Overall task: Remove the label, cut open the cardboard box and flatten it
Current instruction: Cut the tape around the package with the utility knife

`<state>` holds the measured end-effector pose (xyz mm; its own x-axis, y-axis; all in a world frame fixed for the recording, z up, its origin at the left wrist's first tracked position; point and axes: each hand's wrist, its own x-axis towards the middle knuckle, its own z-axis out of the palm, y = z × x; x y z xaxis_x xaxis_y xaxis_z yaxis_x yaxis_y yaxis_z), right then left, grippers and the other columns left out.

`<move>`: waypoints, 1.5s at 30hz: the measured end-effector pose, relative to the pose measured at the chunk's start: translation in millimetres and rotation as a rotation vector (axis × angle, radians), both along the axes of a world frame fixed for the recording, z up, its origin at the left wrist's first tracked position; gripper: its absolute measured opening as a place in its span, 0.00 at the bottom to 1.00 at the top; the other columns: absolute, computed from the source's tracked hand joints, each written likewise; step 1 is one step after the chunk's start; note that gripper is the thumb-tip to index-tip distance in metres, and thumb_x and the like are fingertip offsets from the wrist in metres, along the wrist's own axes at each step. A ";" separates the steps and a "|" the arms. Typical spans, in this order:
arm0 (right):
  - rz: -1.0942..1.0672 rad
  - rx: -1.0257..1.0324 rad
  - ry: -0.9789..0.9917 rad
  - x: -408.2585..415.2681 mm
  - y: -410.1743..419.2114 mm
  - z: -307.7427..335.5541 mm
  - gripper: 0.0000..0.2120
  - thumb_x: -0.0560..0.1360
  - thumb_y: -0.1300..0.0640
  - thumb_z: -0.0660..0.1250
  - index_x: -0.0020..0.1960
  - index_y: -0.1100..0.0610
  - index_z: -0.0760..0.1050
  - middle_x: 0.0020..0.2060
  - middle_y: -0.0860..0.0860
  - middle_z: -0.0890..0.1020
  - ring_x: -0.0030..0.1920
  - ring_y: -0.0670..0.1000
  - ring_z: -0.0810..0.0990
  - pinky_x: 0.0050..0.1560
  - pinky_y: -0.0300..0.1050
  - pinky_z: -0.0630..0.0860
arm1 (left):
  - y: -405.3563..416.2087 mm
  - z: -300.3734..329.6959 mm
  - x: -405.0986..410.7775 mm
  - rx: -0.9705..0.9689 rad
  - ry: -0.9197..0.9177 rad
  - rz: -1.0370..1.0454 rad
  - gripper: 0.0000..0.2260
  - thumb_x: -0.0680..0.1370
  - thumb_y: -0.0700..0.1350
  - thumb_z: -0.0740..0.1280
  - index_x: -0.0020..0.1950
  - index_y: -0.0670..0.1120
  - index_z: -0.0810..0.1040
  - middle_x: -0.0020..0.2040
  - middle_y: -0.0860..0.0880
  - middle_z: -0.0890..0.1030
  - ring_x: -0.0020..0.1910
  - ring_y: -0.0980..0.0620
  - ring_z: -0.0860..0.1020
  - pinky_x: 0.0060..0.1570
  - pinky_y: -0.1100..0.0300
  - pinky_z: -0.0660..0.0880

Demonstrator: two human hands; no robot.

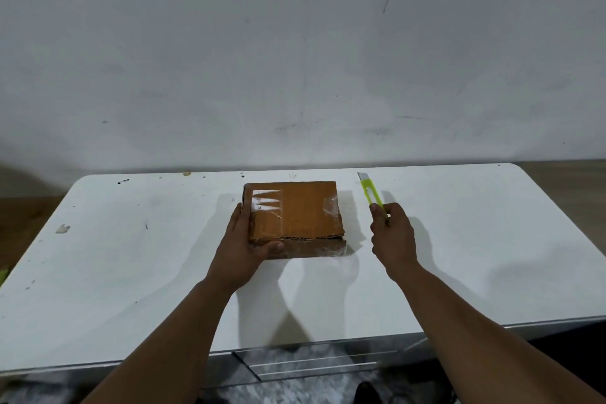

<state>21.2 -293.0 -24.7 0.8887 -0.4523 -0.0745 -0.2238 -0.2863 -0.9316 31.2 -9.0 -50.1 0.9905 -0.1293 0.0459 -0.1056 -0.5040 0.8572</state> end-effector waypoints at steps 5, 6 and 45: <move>0.046 0.067 0.061 -3.9 4.5 11.4 0.13 0.81 0.45 0.61 0.47 0.55 0.71 0.31 0.54 0.73 0.27 0.52 0.68 0.27 0.44 0.71 | 0.2 -2.3 0.2 0.009 -0.005 0.024 0.52 0.67 0.64 0.76 0.80 0.66 0.45 0.75 0.57 0.65 0.73 0.53 0.68 0.69 0.45 0.72; 0.063 0.097 0.090 -4.2 5.4 14.0 0.12 0.82 0.47 0.60 0.50 0.56 0.72 0.32 0.55 0.74 0.27 0.53 0.69 0.27 0.44 0.72 | -0.3 -3.1 0.0 0.012 -0.008 0.030 0.52 0.67 0.63 0.77 0.80 0.67 0.45 0.76 0.58 0.64 0.73 0.53 0.68 0.69 0.45 0.72; 0.257 -0.213 0.206 0.2 20.9 38.1 0.10 0.78 0.58 0.56 0.39 0.56 0.71 0.31 0.54 0.72 0.27 0.54 0.67 0.27 0.43 0.67 | -4.7 -5.0 -3.4 0.002 -0.032 0.072 0.52 0.68 0.63 0.77 0.81 0.65 0.46 0.75 0.60 0.64 0.71 0.58 0.67 0.66 0.54 0.71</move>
<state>21.4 -272.1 13.4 0.9513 -0.2416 -0.1914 -0.2956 -0.5396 -0.7883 27.7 -13.6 -55.1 0.9953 -0.0581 0.0774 -0.0963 -0.5132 0.8529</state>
